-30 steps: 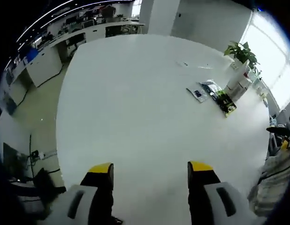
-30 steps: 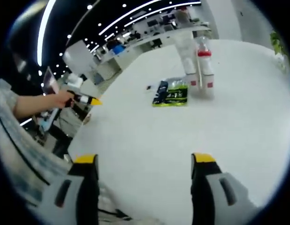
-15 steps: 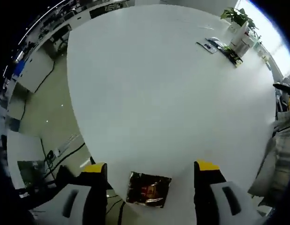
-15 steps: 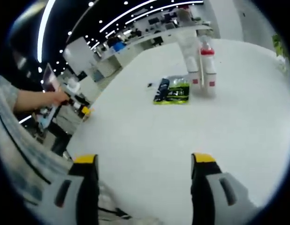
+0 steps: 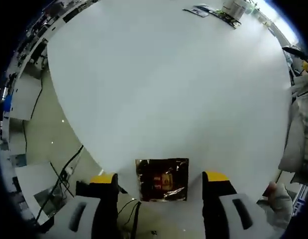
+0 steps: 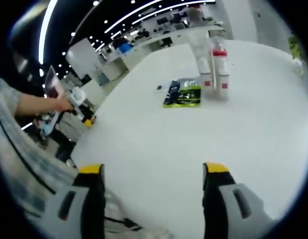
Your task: Arrange the skincare products in the storage area until every visible bottle or jar stands upright without overlapping.
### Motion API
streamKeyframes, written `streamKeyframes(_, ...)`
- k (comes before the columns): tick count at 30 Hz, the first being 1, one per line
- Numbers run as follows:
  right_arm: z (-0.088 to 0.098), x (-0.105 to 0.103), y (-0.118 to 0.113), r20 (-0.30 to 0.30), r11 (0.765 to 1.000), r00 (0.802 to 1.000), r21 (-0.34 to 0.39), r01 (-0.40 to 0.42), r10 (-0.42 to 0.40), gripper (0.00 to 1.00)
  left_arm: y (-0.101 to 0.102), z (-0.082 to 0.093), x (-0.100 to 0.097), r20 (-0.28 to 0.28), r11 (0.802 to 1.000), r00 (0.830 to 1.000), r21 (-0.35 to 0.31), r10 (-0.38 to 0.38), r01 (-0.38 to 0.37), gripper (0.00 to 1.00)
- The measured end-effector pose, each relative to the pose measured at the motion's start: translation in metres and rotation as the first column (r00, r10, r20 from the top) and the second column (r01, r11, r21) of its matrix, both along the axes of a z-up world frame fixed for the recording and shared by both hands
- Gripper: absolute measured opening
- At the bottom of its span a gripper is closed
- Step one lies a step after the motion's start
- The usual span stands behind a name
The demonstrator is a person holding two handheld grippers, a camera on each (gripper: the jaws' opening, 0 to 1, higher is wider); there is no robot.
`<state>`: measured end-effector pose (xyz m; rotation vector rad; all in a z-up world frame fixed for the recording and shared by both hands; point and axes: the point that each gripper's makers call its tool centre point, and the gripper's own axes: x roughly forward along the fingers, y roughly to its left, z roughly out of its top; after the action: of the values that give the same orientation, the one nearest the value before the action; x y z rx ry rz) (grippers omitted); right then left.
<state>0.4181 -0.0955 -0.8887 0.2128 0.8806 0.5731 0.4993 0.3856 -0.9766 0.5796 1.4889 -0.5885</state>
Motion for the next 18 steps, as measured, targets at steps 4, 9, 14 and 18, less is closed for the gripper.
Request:
streamKeyframes(4,-0.001,-0.002,-0.002,-0.004,1.000,1.000,-0.002,0.007,-0.007,0.78,0.002,0.000,0.002,0.009,1.000,1.000,-0.007,0.016,-0.016,0.68)
streamKeyframes(9,-0.002,-0.002,-0.001,-0.011,1.000,1.000,0.014,0.025,-0.025,0.78,-0.001,0.001,-0.001,0.011,1.000,1.000,-0.013,0.003,-0.003,0.61)
streamKeyframes(14,-0.002,-0.002,0.002,-0.010,1.000,1.000,0.019,0.017,-0.017,0.78,-0.002,0.008,0.000,0.022,1.000,1.000,-0.023,-0.003,0.004,0.38)
streamKeyframes(18,-0.003,-0.003,0.003,-0.012,1.000,1.000,0.022,0.011,-0.011,0.78,-0.003,0.011,-0.002,0.024,1.000,1.000,-0.022,0.009,-0.009,0.38)
